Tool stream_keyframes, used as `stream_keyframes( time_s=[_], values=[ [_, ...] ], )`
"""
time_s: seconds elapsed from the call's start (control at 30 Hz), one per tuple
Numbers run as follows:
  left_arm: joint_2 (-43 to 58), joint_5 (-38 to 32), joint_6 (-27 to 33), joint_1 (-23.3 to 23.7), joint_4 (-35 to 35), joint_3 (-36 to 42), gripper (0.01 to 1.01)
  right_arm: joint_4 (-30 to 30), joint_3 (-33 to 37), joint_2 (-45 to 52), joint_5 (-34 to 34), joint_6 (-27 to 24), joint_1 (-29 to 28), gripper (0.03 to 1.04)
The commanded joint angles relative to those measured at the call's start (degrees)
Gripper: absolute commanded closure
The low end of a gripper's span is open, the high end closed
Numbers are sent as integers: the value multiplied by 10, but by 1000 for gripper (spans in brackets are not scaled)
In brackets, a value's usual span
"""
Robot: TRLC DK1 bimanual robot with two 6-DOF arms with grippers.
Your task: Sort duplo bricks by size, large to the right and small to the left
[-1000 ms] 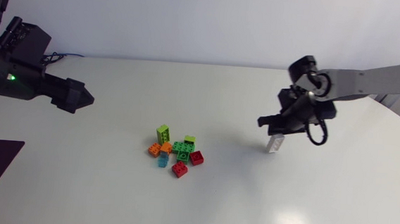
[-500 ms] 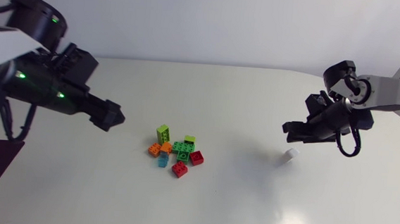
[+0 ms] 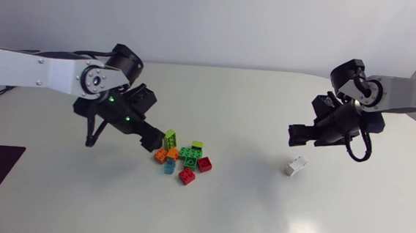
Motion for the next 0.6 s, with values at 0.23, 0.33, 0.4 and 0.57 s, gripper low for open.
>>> stream_keyframes(
  time_s=[0.23, 0.33, 0.4, 0.57],
  values=[
    [110, 1, 13, -16, 19, 110, 48, -7, -4, -15, 5, 15, 5, 69],
    [129, -11, 11, -20, 21, 109, 75, -6, -4, -12, 4, 15, 4, 69],
    [131, -16, 11, -21, 21, 107, 103, -5, -3, -11, 3, 15, 4, 69],
    [132, -28, 9, -20, 21, 105, 125, -2, -7, -9, 2, 19, 5, 69]
  ],
)
